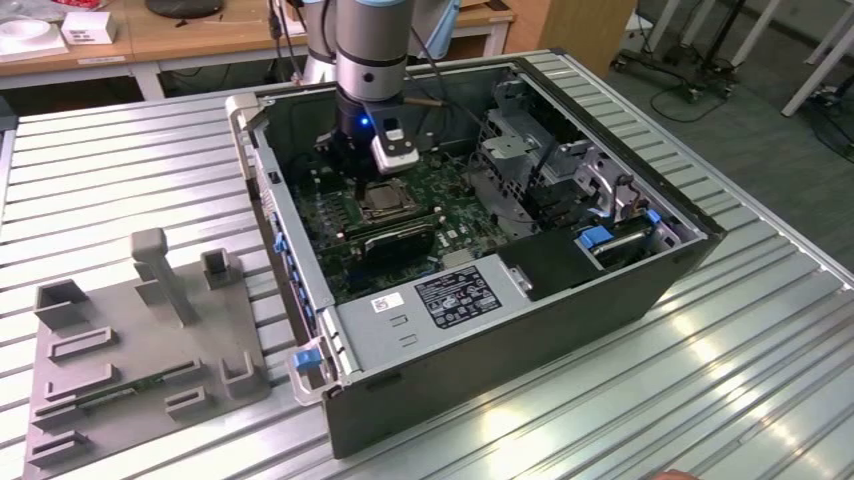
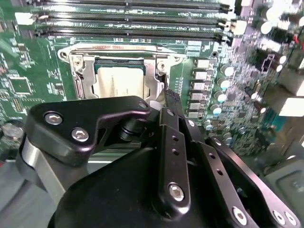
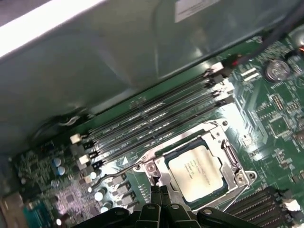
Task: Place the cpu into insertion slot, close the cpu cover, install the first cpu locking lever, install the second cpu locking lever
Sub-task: 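Close the cpu cover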
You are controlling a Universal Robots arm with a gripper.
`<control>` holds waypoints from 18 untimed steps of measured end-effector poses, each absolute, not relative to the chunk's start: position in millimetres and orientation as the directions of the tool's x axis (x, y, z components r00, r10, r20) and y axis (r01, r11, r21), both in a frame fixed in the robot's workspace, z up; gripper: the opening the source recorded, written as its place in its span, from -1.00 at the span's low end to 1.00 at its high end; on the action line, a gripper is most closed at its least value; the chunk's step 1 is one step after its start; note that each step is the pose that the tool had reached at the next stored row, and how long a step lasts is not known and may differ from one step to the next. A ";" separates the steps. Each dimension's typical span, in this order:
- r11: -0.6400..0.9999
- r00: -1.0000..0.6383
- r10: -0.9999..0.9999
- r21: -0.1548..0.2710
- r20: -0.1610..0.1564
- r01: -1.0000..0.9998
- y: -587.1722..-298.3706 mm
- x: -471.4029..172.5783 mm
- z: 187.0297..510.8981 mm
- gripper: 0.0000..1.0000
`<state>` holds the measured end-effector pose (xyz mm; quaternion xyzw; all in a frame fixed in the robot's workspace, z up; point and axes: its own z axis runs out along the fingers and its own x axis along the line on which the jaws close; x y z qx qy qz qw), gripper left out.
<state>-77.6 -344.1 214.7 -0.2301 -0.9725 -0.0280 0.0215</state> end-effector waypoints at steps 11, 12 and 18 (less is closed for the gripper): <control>0.938 -0.939 0.341 0.043 0.033 0.343 -344.0 -77.6 212.8 -0.79; 0.941 -0.942 0.335 0.044 0.029 0.336 -344.0 -77.6 212.6 -0.79; 0.956 -0.957 0.289 0.052 0.005 0.289 -344.1 -77.6 210.9 -0.79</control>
